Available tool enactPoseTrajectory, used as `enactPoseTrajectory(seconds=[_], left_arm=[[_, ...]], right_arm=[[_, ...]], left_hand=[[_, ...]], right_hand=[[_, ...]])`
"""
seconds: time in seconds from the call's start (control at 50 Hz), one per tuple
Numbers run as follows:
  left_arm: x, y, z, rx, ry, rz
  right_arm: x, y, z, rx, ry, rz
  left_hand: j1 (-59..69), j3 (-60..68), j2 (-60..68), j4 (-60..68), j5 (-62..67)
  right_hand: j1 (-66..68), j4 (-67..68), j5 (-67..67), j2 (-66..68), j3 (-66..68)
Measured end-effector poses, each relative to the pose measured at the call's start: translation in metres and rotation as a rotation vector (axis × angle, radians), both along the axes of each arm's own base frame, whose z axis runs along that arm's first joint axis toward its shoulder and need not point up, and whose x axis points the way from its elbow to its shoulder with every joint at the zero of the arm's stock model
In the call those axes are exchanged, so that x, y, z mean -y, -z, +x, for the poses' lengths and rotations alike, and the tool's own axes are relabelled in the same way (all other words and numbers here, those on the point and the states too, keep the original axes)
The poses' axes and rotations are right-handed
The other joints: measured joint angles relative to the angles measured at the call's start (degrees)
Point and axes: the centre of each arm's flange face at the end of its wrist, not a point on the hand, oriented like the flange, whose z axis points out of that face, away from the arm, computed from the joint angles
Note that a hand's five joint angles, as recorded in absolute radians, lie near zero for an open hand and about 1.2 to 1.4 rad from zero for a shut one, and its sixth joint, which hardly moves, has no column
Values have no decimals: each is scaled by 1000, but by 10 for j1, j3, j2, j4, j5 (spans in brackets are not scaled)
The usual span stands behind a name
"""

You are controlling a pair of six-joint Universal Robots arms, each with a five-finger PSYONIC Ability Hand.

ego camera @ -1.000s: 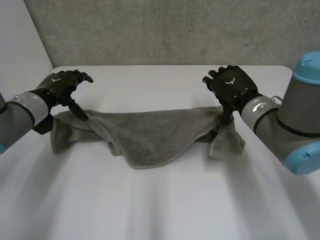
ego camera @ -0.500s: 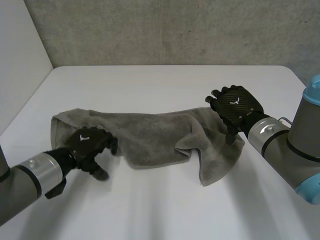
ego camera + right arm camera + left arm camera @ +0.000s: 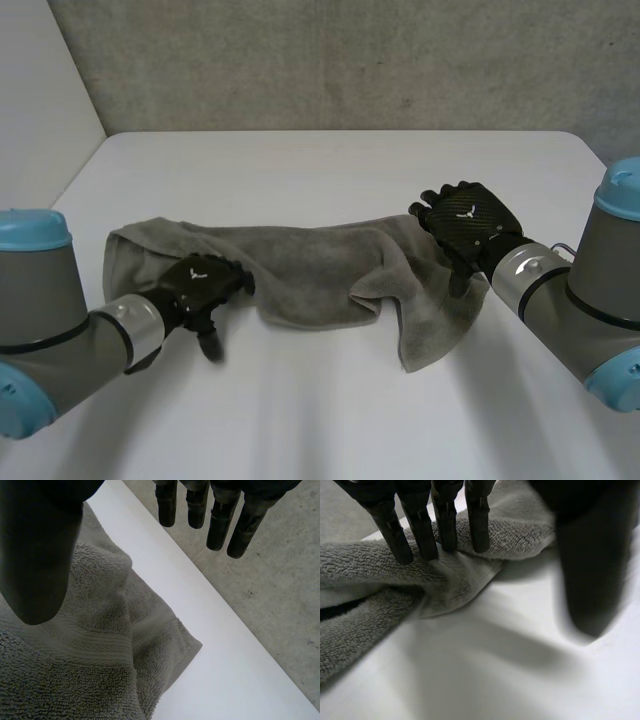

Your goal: Fold the towel.

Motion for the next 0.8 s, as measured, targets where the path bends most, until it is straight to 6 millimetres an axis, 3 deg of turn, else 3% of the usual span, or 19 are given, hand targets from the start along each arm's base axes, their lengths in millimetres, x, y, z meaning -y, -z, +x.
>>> enactPoseTrajectory(seconds=[0.22,0.56,0.8], left_arm=[[32,4,-8,5,-46,-61],[65,6,-13,16,-103,-115],[79,5,-15,-38,-154,-122]], right_arm=[[-1,2,0,-3,0,3],[-1,9,0,-18,-3,20],[-2,13,0,-25,-6,24]], left_hand=[[0,0,0,-1,-2],[4,12,14,8,39],[255,260,262,261,282]], right_hand=[[0,0,0,0,0],[0,0,0,0,0],[0,0,0,0,0]])
